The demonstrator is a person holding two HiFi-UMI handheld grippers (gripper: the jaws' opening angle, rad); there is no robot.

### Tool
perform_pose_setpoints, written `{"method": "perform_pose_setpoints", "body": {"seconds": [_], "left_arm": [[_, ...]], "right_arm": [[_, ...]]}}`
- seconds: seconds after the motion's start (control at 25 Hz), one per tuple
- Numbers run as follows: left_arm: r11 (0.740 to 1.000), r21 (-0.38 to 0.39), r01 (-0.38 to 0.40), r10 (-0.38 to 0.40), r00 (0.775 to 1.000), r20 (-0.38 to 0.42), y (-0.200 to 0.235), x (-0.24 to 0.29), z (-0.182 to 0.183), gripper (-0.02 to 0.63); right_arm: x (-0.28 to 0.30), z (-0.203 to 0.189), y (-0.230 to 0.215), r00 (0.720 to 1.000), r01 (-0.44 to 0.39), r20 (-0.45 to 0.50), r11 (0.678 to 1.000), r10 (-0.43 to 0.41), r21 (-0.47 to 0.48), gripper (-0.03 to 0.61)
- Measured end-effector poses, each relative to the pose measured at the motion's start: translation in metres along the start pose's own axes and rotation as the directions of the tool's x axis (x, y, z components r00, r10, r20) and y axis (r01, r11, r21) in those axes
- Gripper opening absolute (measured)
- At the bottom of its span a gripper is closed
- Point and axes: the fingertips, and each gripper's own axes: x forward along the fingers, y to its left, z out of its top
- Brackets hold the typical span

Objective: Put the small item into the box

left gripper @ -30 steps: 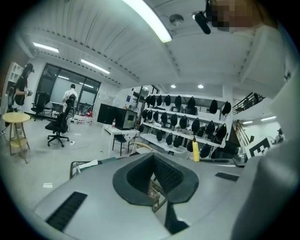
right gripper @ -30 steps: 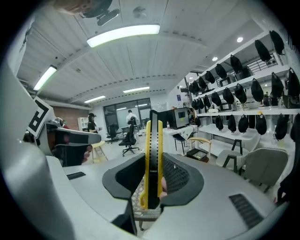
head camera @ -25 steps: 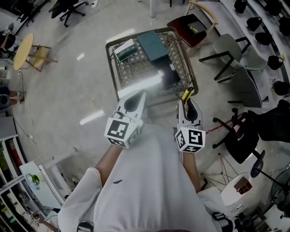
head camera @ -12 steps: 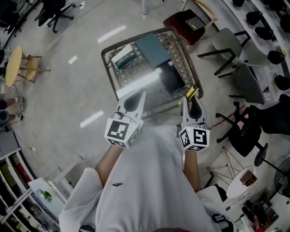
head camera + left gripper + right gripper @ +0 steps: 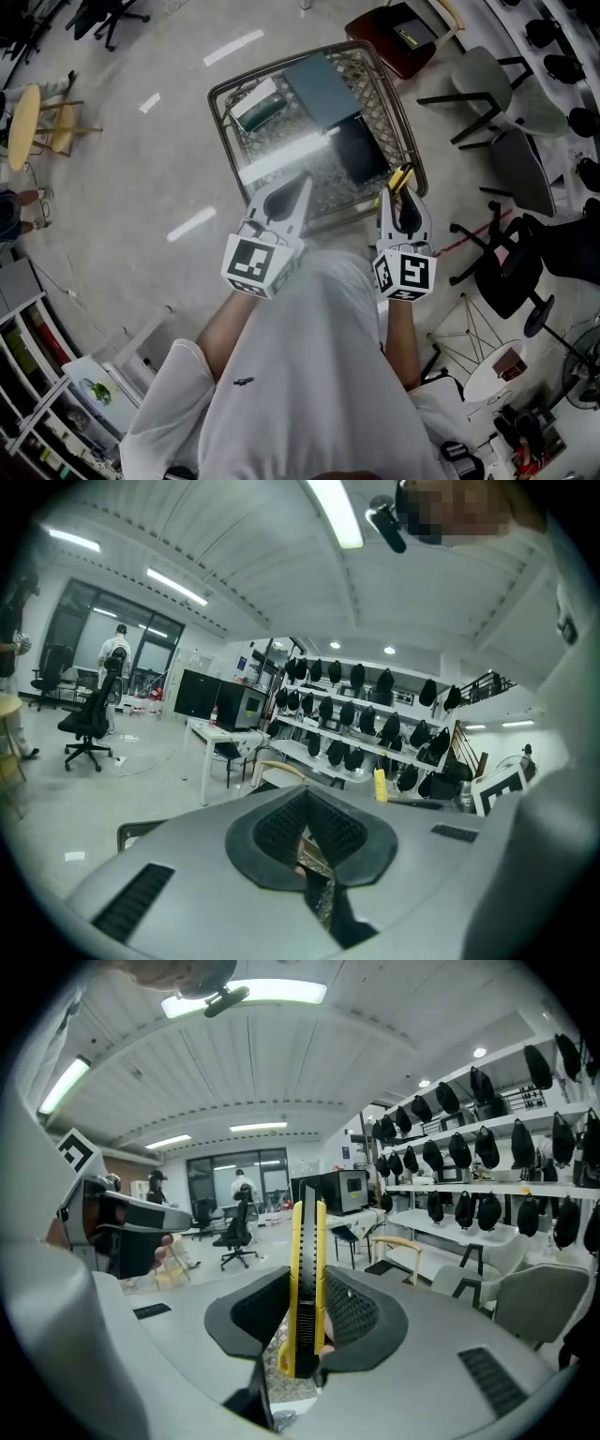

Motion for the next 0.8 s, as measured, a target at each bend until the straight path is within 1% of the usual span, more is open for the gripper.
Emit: {"method": "perform_pose_setpoints", "body": {"seconds": [0.2,0.4,0.56,0.8], "left_arm": [[1.0,0.012,0.022,-0.021,0.999,-0.039,0.001,0.02,-0.012,0.002],[1.0,0.001,0.021,-0.021,0.995,-0.096,0.005,0.042,-0.034,0.002],[1.0,-0.002,0.014,-0.014,0.993,-0.116,0.01,0.061,-0.044,0.002],[1.0,-0.007,0.002,-0.003,0.992,-0.129,0.017,0.082,-0.058,0.002]], "right_arm": [[0.03,-0.015,-0.001,0.998,-0.058,-0.026,0.997,0.056,-0.051,0.104],[0.054,-0.04,-0.017,0.995,-0.067,-0.078,0.995,0.062,-0.075,0.104],[0.074,-0.064,-0.027,0.99,-0.086,-0.12,0.993,0.076,-0.085,0.104],[0.103,-0.105,-0.034,0.973,-0.143,-0.202,0.979,0.112,-0.144,0.104]]}}
